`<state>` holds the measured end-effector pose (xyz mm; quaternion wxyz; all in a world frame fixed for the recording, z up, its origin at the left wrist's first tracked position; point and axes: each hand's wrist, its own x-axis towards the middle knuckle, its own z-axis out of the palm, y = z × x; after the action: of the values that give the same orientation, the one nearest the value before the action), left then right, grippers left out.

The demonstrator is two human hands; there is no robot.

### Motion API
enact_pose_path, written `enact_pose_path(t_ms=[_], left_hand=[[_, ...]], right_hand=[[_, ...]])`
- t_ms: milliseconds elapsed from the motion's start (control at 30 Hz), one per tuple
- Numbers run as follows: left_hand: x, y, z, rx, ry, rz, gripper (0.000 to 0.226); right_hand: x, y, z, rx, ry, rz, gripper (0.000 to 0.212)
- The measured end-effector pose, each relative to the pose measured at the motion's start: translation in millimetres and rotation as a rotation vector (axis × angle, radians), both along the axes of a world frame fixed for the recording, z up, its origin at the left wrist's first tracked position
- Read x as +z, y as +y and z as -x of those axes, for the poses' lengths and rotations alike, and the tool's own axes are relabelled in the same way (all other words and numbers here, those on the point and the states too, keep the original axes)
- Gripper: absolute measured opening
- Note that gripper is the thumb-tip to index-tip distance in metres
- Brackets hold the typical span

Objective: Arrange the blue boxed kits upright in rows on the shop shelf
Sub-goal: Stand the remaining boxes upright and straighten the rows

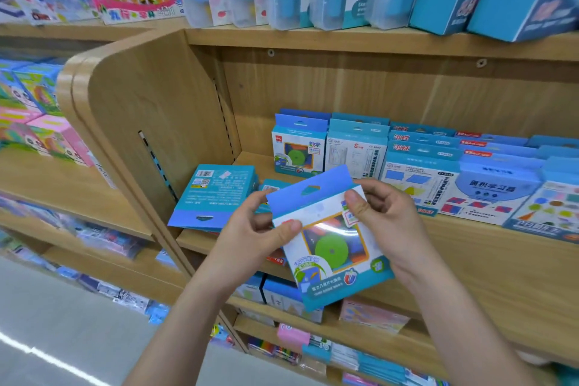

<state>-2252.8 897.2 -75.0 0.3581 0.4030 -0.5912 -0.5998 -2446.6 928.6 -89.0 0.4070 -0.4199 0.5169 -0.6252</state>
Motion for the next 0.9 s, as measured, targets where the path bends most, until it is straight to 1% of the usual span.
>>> enact_pose_path(t_ms=[33,100,233,367,467,633,700,833,900], left_hand=[[-3.1,1.2,1.4,0.005,-0.014,-0.010,0.050],[-9.3,3.6,4.6,0.002,-0.029,-0.030,0.044],[-20.1,7.7,17.8,-0.072,-0.059,-0.015,0.041],[-28.2,11.9,42.2,-0.084,-0.044,0.069,0.043],[-37.1,15.9,66.1,-0.087,-0.075,0.145,0.045],[-45.2,29.8,116.3,-0.127,-0.153,0.260,0.049],[-46.3,36.4,139.6,-0.151,-0.152,0.287,0.047],[-54.0,54.1,187.8,-0.183,-0.120,0.290,0.049],[-58.6,60.7,205.6,-0.192,-0.115,0.290,0.049]], right_hand=[[-1.0,2.2,0.9,-0.009,-0.005,0.003,0.008],[-3.2,8.3,4.0,-0.035,-0.039,0.003,0.012],[-6.4,25.2,14.0,-0.082,-0.065,0.001,0.029],[-8.6,47.9,33.1,-0.104,0.010,0.019,0.025],[-7.8,69.0,58.4,-0.088,0.139,0.002,0.026],[-8.1,103.7,110.7,-0.167,0.328,-0.059,0.041],[-8.7,115.6,129.6,-0.176,0.392,-0.068,0.047],[-11.3,135.0,168.3,-0.183,0.640,-0.126,0.067],[-14.4,140.5,184.6,-0.169,0.762,-0.156,0.071]])
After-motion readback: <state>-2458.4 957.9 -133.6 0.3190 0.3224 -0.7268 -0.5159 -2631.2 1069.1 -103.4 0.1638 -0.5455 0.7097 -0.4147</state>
